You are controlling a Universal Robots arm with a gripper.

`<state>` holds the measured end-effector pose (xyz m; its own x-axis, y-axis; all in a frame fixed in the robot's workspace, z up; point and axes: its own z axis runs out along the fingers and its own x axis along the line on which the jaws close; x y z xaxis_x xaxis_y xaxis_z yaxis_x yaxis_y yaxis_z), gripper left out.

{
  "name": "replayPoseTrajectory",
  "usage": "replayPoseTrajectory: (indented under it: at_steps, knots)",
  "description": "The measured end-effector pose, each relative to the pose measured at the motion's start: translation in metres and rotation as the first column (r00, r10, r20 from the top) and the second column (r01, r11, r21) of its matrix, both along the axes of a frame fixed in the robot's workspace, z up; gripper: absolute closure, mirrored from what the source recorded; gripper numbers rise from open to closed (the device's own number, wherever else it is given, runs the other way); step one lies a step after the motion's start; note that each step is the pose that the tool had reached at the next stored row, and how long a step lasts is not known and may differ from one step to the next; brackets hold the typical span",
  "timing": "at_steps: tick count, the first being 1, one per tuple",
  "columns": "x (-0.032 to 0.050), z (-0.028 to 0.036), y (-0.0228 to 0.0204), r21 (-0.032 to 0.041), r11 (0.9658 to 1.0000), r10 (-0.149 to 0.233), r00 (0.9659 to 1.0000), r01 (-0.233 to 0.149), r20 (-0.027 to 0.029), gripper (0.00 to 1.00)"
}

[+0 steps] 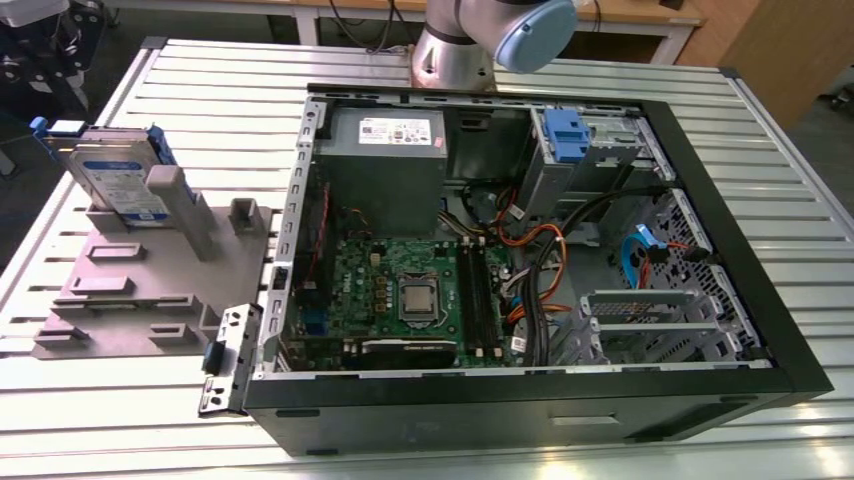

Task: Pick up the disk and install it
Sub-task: 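Pick up the disk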

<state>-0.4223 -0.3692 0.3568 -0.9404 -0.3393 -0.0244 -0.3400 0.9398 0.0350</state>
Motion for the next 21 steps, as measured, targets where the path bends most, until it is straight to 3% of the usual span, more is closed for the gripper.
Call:
replayPoseTrajectory:
  at_steps: [3,6,11,17,21]
  knots:
    - [0.0000,-0.0001,0.0000,0.0000,1.0000,0.006,1.0000,-0.006,0.0001,0.89]
    - [0.0000,-0.0001,0.0000,0.0002,0.9992,0.040,0.9992,-0.040,0.0001,0.89]
    - [0.0000,0.0000,0.0000,0.0002,0.9925,0.122,0.9925,-0.122,0.0001,0.89]
    - [0.0000,-0.0001,0.0000,0.0002,0.9764,0.216,0.9764,-0.216,0.0000,0.89]
    - [0.0000,-0.0001,0.0000,0.0002,0.9597,0.281,0.9597,-0.281,0.0001,0.89]
